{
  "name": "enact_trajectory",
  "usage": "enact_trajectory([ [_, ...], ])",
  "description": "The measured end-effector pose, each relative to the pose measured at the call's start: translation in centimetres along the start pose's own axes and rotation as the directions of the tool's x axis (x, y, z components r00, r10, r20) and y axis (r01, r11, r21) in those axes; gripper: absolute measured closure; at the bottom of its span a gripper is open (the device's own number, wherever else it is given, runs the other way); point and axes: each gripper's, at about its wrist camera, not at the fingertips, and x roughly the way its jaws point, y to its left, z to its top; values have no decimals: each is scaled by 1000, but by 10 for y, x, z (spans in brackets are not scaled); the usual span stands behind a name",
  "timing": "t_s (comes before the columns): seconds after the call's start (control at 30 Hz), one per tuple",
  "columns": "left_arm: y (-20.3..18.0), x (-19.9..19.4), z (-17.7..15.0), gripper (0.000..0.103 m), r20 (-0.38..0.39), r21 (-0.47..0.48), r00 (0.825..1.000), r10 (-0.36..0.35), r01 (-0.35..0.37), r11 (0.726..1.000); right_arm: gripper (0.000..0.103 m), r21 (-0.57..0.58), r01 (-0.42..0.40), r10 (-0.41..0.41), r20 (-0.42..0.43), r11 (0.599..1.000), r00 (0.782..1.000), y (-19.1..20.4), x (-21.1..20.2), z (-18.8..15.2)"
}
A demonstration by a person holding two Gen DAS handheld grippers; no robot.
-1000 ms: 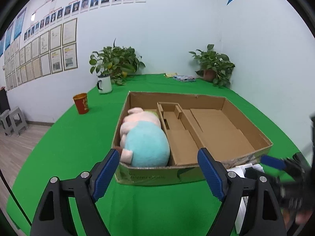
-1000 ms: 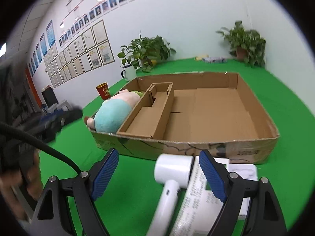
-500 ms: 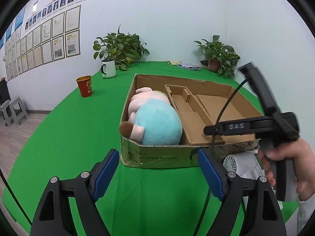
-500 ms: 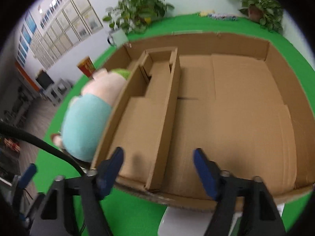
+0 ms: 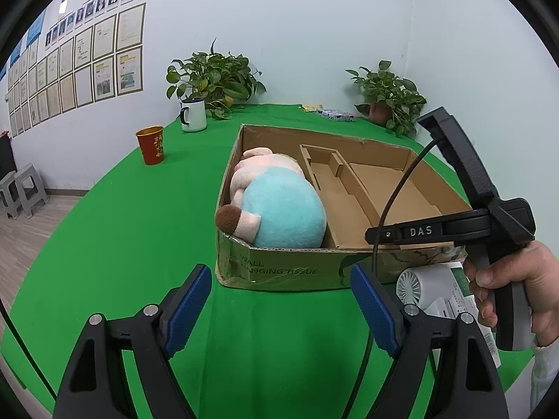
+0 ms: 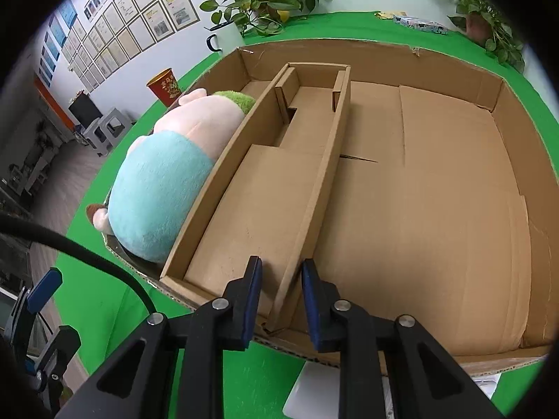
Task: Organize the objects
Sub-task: 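Move the right gripper toward the white hair dryer beside the box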
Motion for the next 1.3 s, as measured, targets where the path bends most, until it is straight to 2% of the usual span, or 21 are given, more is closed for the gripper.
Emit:
enact_trajectory([
  [0.2, -6, 2, 2, 22, 1, 20, 1000, -5, 5, 1000, 80, 2, -7, 7, 14, 1000, 1000, 0, 0, 2],
  [0.23, -6, 3, 2, 22, 4, 27, 1000, -3, 3, 1000, 75, 10, -11, 10, 28, 1000, 1000, -1, -2, 2],
  [0.27, -6, 3, 3, 22, 7, 27, 1000, -2, 2, 1000, 69, 16, -7, 6, 55, 1000, 998, -2, -8, 0],
  [0.33, -3, 3, 4, 22, 13, 14, 1000, -17, 17, 1000, 24, 12, 54, -55, 171, 998, 984, 1, -30, -7],
  [0.37, -2, 2, 5, 22, 19, 10, 999, -31, 31, 999, 19, 1, 99, -95, 264, 995, 960, 6, -49, -16],
  [0.47, 1, 0, 6, 20, 41, 22, 999, -21, 20, 1000, 19, -36, 140, -118, 367, 989, 923, 16, -77, -40],
  [0.53, 5, 1, 8, 20, 43, 16, 999, -12, 12, 1000, 19, -49, 145, -113, 401, 988, 909, 20, -87, -59],
  [0.6, 8, 1, 8, 20, 44, -1, 999, -16, 16, 1000, 19, -47, 128, -97, 414, 991, 905, 20, -91, -70],
  [0.67, 10, 3, 8, 20, 42, -17, 999, -20, 20, 1000, 19, -43, 101, -74, 414, 994, 907, 18, -93, -88],
  [0.83, 5, 11, 4, 20, 26, -9, 999, -25, 25, 1000, 19, -45, 29, -13, 330, 999, 944, 31, -77, -130],
  [1.0, -5, 24, 1, 20, -10, -7, 997, -79, 79, 997, 18, -44, 49, -35, 272, 998, 962, 38, -56, -144],
  [1.2, -25, 33, -4, 20, -36, 19, 991, -125, 126, 992, 19, -2, 121, -115, 283, 993, 952, 15, -61, -148],
  [1.3, -34, 42, -8, 20, -67, 4, 982, -179, 180, 984, 19, 18, 146, -145, 280, 989, 949, 6, -63, -148],
])
